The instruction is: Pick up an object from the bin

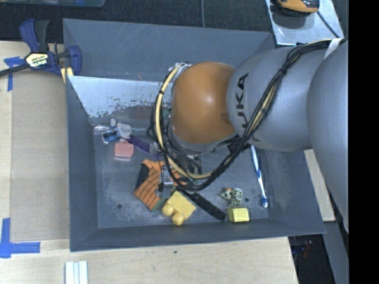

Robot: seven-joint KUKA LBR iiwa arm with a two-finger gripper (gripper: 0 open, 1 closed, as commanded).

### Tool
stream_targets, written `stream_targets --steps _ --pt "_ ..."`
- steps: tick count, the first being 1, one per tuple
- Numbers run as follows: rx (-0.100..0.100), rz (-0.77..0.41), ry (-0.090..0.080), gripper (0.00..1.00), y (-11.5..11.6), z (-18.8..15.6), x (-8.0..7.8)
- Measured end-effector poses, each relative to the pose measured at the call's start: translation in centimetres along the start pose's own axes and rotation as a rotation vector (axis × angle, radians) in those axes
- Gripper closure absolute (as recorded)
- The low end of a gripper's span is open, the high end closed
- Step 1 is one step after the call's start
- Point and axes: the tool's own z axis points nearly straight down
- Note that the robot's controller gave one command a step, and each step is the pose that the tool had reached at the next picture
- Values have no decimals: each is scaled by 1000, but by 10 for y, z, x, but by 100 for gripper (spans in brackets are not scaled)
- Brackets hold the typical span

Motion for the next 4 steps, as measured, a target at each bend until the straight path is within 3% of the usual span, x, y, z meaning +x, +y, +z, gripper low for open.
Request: stream_targets --steps 1,2,3,4 --pt "-2 3 -8 0 0 -5 -2" --pt "-2 -91 -15 0 -33 54 -45" --pt "-4 -174 -17 0 -49 79 -65" --pt "-3 -155 -16 0 -47 78 -61"
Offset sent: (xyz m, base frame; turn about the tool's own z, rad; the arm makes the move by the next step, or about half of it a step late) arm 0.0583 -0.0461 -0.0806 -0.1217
